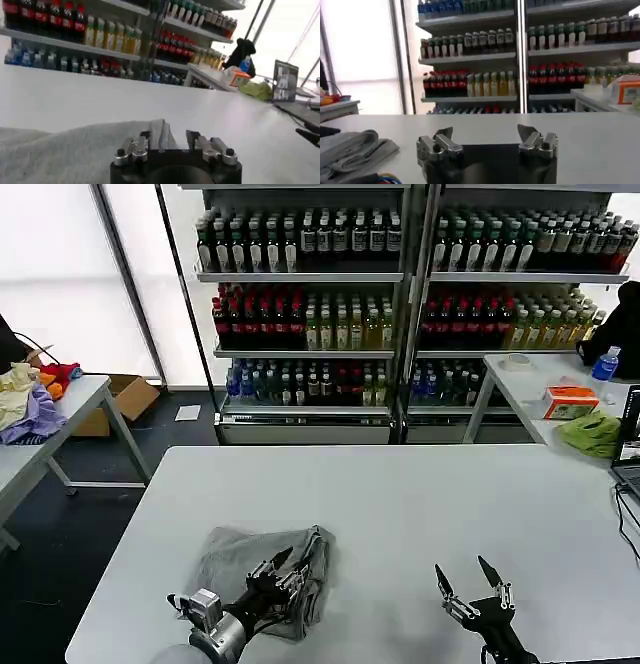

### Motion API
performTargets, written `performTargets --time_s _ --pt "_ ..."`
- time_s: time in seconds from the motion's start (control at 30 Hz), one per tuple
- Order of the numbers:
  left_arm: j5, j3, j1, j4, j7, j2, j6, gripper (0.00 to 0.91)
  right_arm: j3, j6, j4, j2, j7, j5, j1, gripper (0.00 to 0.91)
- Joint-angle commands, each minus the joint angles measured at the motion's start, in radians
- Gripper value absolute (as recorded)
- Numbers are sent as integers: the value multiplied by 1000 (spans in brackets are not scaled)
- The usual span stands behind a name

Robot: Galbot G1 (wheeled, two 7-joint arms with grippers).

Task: Fold and organize the clothes.

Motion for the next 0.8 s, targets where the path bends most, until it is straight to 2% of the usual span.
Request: performTargets --time_s 0.03,0.2,0.27,0.53,0.8 --pt "-2 -296 93 -103 1 30 1 907 5 2 7 -4 1 14 -7 907" --pt "8 -459 136 0 -12 54 63 907 3 6 7 -3 0 13 -10 907" --pt "5 -478 147 42 -31 56 77 907 1 6 8 -4 1 13 -9 907" --pt "23 -429 139 162 -80 0 90 907 -3 0 17 -4 1 6 -10 907" --pt "35 -383 84 205 -108 -37 88 907 0 1 25 -2 0 3 -20 907"
